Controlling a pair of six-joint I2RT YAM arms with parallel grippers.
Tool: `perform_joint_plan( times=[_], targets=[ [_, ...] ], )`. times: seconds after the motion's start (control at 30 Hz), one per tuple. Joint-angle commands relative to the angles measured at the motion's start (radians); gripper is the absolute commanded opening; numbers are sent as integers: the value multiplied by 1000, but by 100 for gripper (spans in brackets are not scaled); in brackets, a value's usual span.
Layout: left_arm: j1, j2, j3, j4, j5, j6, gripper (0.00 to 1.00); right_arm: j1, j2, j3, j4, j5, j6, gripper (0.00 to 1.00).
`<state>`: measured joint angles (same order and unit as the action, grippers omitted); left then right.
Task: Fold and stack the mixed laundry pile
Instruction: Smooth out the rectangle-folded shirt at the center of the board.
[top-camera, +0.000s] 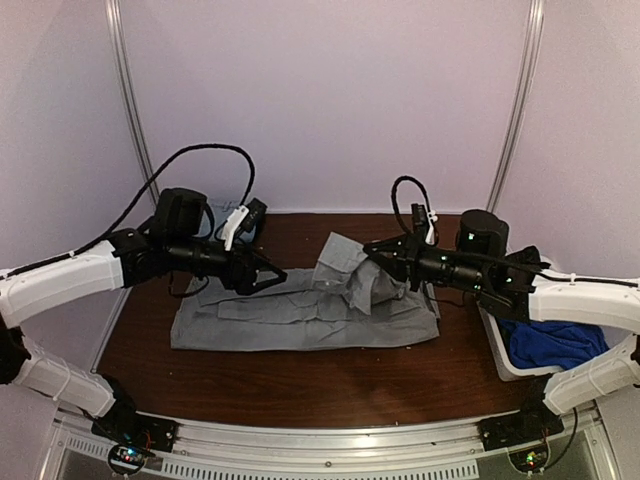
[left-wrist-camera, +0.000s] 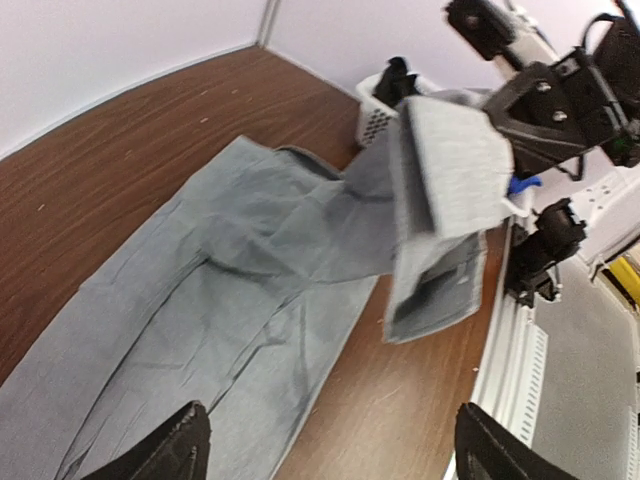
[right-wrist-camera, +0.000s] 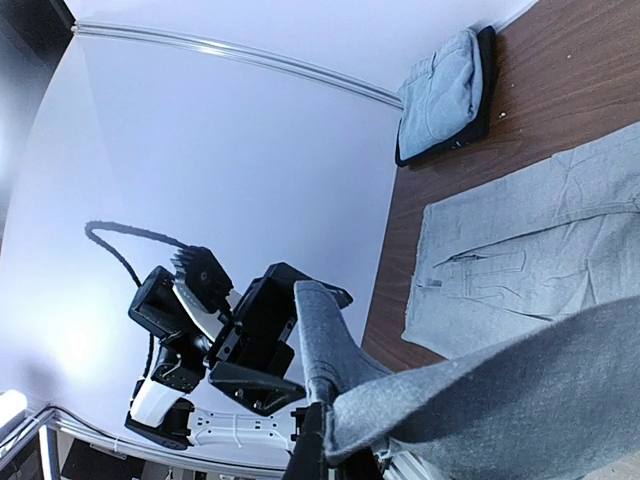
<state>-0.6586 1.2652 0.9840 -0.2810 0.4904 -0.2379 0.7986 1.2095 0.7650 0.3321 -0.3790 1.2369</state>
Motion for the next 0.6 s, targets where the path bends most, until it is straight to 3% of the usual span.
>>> perform_joint_plan(
  times=[0.0, 0.03, 0.2, 0.43, 0.47, 0.57],
  targets=[
    [-62, 49, -32, 369, 139, -142, 93, -3, 38, 8, 147, -56, 29, 0],
    [-67, 74, -44, 436, 150, -189, 97, -4, 44, 13, 149, -63, 26, 0],
    [-95, 189, -22, 634, 192, -271, 98, -7, 56, 29, 143, -83, 16, 0],
    [-110, 287, 18, 706, 265, -305, 98, -31, 61, 35, 148, -110, 17, 0],
    [-111, 288, 23, 719, 278, -313, 94, -34, 59, 34, 147, -112, 16, 0],
    [-112, 306, 51, 763, 350, -352, 55, -50, 45, 22, 140, -111, 16, 0]
  ],
)
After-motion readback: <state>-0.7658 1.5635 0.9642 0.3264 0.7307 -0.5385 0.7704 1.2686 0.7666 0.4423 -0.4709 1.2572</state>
